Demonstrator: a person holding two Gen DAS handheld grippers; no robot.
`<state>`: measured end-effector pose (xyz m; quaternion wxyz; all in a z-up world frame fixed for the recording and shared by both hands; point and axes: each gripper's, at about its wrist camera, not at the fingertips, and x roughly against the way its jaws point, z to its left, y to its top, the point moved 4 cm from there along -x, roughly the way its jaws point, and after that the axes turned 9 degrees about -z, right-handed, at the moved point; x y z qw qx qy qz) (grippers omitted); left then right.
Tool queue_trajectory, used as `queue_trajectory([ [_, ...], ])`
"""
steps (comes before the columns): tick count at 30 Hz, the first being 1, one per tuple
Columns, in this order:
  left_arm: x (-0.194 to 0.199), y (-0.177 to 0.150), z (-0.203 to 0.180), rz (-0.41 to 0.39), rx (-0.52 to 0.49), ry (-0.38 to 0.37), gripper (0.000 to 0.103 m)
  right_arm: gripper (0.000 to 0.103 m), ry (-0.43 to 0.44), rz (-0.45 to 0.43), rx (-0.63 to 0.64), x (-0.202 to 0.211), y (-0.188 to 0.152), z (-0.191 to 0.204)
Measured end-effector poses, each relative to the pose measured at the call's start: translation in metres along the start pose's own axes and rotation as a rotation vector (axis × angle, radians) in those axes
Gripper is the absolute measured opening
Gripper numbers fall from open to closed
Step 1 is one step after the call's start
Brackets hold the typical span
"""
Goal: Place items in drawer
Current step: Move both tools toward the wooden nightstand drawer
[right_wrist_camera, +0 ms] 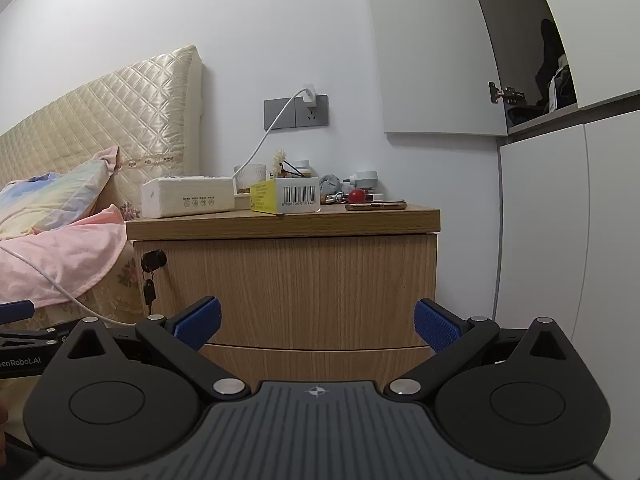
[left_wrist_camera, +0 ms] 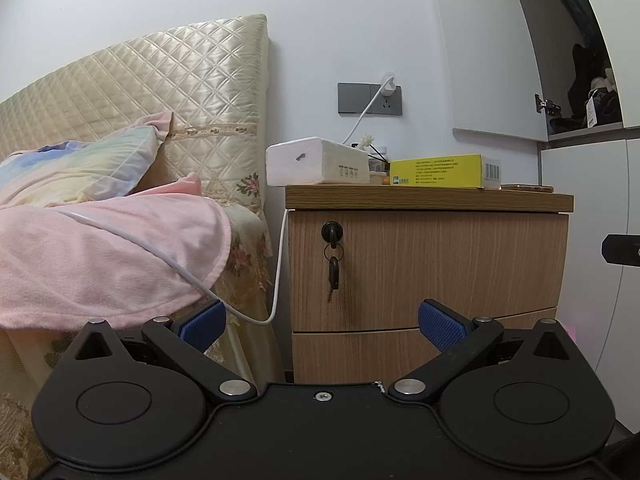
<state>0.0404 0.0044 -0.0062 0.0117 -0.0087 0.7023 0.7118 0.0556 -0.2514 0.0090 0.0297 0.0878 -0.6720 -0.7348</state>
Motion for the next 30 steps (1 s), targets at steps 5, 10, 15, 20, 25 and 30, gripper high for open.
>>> queue_trajectory([
  [5, 0.0003, 0.0014, -0.0004, 0.002, -0.001, 0.002, 0.102, 0.103, 0.0, -0.003, 0.001, -0.001, 0.0, 0.0027],
  [10, 0.0001, 0.0013, -0.0001, 0.003, 0.0, 0.005, 0.102, 0.103, 0.001, -0.003, 0.001, -0.0006, 0.0005, 0.0009],
  [15, 0.0005, 0.0013, 0.0002, 0.003, 0.002, 0.002, 0.102, 0.103, 0.002, -0.004, 0.002, 0.0003, 0.0001, -0.0004],
  [20, 0.0005, 0.0016, 0.0001, 0.003, 0.003, 0.003, 0.102, 0.103, 0.002, -0.005, 0.004, 0.0011, -0.0003, -0.0017],
  [25, 0.0005, 0.0012, 0.0012, 0.003, 0.004, 0.002, 0.102, 0.103, 0.003, -0.006, 0.005, 0.0008, 0.0002, -0.0005],
  [30, 0.0006, 0.0009, -0.0016, 0.003, 0.001, 0.006, 0.102, 0.103, 0.003, -0.006, 0.002, -0.0006, 0.0012, 0.0025],
])
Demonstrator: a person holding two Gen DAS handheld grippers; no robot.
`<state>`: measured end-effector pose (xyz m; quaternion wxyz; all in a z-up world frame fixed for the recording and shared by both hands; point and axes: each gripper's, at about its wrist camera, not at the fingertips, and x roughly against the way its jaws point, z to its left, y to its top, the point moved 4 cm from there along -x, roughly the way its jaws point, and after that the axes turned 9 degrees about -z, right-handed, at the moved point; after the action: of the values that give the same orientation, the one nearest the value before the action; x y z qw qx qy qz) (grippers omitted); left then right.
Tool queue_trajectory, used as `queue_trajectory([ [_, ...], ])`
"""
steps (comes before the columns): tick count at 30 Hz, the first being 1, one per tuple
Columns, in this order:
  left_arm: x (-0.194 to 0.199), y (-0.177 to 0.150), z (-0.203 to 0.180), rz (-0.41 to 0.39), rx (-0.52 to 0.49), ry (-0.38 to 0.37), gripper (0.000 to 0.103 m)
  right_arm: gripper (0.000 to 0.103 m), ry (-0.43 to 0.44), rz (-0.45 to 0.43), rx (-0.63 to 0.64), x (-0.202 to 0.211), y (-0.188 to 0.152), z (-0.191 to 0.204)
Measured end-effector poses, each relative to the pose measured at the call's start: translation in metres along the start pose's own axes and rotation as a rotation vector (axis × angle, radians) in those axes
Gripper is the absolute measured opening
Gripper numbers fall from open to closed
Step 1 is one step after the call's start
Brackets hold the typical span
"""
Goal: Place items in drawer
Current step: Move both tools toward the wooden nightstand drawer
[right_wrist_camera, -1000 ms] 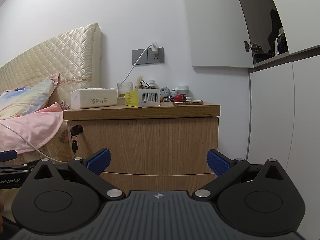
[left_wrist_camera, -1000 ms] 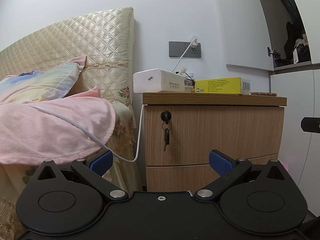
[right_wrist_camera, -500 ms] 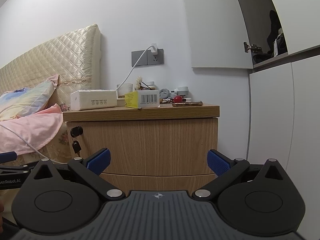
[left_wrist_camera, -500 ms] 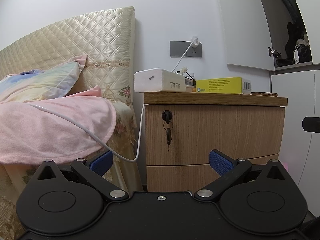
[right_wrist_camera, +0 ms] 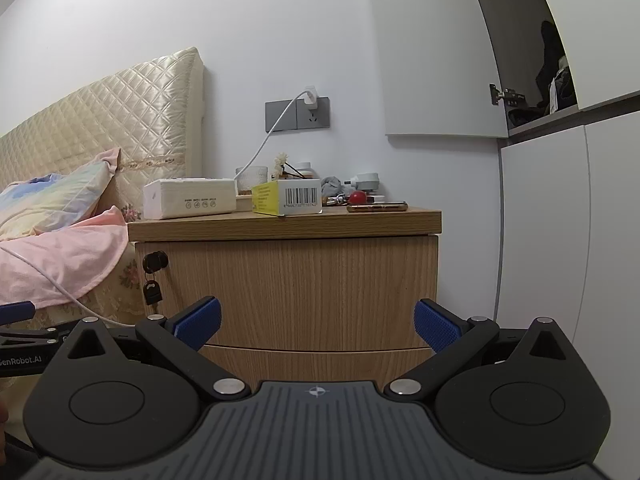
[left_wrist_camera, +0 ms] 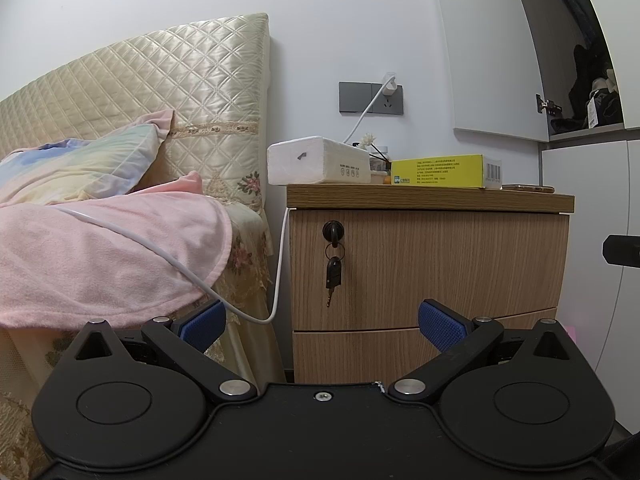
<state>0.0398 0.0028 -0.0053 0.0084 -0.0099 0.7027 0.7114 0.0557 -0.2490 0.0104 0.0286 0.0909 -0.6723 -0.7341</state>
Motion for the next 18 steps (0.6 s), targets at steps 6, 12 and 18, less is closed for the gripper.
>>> queue_trajectory([
  [6, -0.0001, -0.0003, -0.0003, 0.003, 0.008, 0.003, 0.102, 0.103, 0.0, -0.002, -0.003, 0.0007, -0.0004, 0.0008],
  [12, -0.0009, -0.0011, 0.0043, -0.001, 0.024, 0.023, 0.102, 0.103, 0.004, -0.007, -0.02, 0.0022, -0.0007, 0.0012],
  [18, -0.0066, -0.0071, -0.0029, 0.005, -0.017, 0.017, 0.102, 0.103, 0.007, -0.012, -0.037, 0.0036, -0.001, 0.0015],
])
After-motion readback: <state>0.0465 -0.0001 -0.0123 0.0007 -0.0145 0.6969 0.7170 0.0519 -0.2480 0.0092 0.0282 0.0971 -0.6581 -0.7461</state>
